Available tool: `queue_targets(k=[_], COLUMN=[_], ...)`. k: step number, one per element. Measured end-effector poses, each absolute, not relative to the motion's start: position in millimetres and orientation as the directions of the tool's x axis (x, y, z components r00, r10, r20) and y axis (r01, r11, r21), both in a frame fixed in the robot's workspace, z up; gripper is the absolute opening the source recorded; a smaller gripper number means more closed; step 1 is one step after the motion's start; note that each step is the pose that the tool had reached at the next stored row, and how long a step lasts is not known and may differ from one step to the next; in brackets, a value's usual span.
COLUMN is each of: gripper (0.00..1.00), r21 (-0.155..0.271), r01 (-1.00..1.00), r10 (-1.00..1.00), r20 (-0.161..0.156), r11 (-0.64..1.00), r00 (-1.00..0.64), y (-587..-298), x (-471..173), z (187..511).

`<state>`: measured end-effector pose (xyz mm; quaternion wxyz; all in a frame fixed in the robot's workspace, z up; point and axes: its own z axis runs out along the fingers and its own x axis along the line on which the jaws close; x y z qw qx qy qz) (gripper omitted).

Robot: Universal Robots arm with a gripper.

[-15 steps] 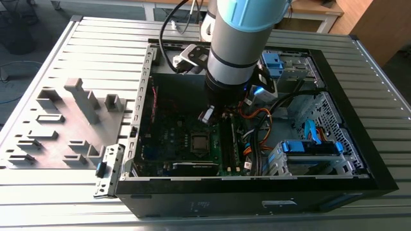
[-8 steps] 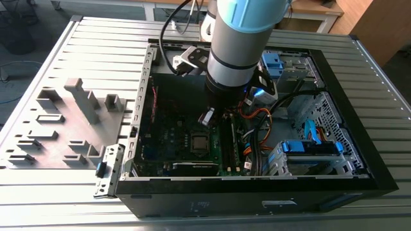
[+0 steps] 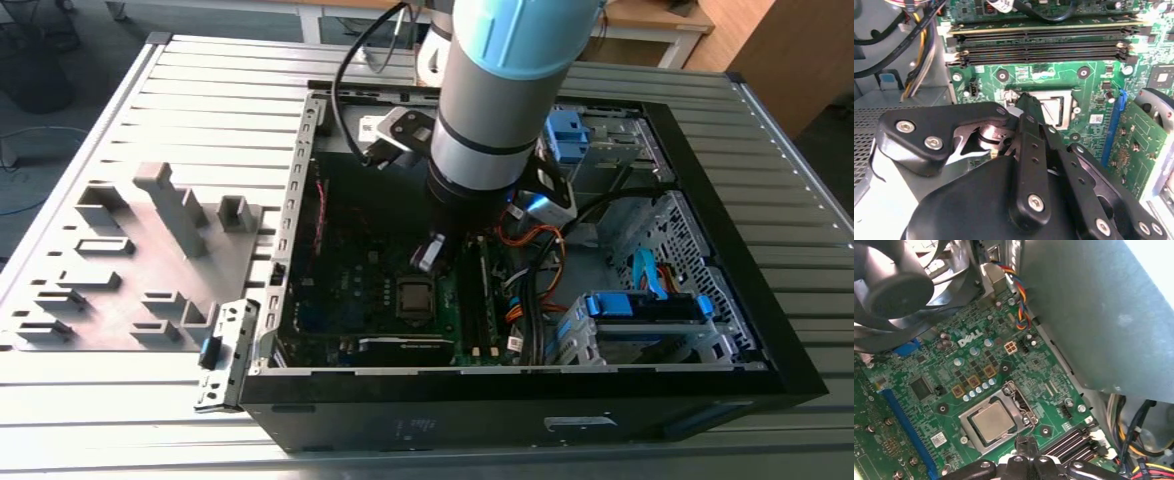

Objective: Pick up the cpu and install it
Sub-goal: 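Install the first cpu locking lever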

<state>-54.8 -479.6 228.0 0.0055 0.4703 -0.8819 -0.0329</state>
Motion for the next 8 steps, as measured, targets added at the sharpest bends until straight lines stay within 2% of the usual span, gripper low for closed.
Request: queue_targets(k=[8], gripper=[0.11], r21=[0.067], r01=[-0.856], r10=[-0.857], r20=[-0.013], r11=[0.513], r00=[-0.515], y=[-479.8], x=[-54.7], z=[220.5])
